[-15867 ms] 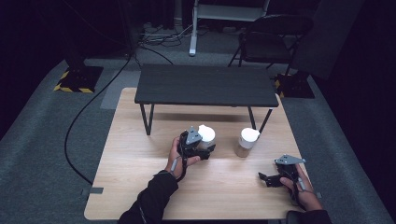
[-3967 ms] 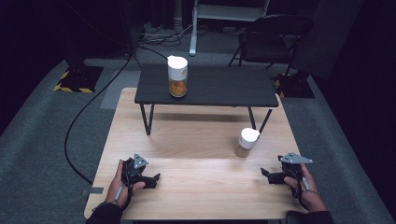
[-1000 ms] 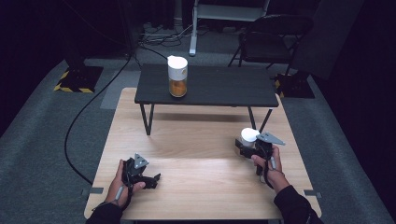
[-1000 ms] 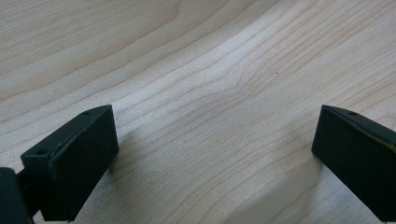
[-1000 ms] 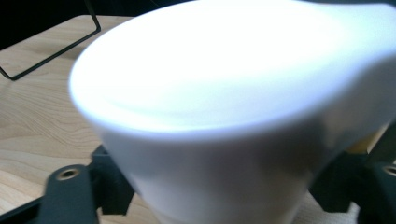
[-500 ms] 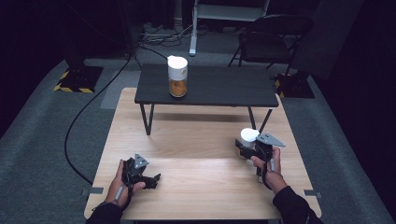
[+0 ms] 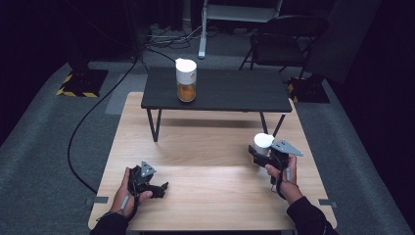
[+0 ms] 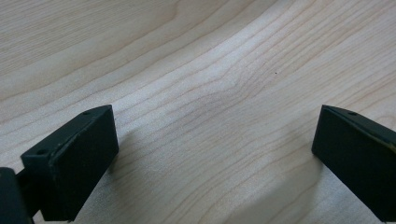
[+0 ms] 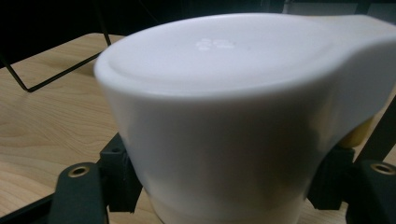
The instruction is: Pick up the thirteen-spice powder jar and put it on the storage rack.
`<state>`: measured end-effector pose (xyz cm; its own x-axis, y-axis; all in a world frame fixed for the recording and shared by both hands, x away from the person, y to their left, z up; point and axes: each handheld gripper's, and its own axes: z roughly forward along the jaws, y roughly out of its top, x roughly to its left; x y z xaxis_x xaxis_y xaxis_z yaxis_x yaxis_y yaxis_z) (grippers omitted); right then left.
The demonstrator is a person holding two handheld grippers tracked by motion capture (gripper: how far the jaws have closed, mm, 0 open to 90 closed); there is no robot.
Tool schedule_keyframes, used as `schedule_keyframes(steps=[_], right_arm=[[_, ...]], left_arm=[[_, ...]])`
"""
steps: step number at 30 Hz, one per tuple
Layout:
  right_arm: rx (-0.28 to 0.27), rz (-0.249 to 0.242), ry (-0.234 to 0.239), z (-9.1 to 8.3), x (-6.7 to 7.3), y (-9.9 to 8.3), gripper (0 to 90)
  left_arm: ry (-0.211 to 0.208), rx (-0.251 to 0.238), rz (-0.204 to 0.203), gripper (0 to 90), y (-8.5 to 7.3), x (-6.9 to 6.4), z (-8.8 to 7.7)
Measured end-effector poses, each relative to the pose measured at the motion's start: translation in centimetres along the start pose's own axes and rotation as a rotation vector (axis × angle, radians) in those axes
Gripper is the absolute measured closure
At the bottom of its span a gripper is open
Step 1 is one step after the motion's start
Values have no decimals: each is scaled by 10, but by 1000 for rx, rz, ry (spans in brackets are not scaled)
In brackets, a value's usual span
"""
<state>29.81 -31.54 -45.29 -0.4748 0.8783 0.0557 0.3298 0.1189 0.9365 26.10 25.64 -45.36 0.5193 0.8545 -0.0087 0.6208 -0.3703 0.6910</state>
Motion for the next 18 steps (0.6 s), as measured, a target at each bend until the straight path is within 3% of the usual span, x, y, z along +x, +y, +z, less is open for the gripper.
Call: schedule_keyframes(steps=[7,11,18], right_arm=[[-20,-1,-2,-6,1,6,283],[-54,-28,-3,-15,3,10,283],[-79,-42,-1,-28,7,27,285]], left_arm=[[0,0,0,5,0,0,0],[0,0,0,5,0,0,0],[0,0,0,5,0,0,0]])
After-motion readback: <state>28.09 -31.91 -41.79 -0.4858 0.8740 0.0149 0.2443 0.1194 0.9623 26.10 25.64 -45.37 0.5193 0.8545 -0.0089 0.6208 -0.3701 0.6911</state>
